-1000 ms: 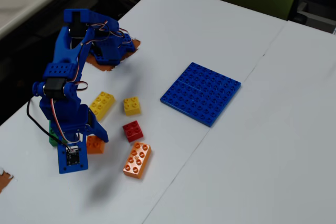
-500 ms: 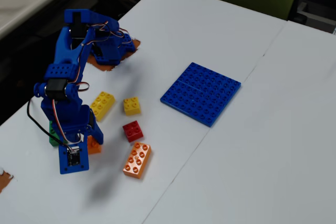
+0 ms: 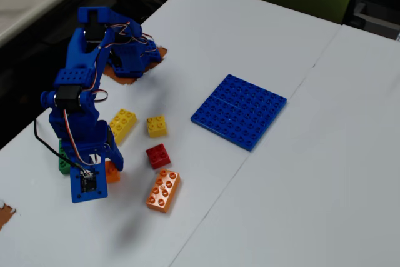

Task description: Pick up the 2x2 orange block and go up the 8x8 blue block.

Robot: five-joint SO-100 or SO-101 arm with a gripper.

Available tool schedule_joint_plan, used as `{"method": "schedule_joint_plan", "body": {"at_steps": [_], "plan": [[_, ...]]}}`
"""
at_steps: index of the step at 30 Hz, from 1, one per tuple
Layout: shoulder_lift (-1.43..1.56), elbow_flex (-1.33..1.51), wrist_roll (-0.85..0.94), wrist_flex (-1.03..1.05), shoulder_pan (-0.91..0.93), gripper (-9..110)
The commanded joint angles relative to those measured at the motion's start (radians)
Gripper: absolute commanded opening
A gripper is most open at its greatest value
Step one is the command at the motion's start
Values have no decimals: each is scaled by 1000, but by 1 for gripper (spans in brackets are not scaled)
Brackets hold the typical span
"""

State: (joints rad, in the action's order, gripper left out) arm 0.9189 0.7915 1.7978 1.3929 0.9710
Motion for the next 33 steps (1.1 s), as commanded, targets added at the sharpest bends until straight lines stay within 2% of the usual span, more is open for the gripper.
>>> {"method": "schedule_joint_plan", "body": {"at_steps": [1,17,33], "plan": [[118,-44,9,-15,-41,0],[379,-12,-25,60,-216,0],[701,163,-190,112,-555,0]]}}
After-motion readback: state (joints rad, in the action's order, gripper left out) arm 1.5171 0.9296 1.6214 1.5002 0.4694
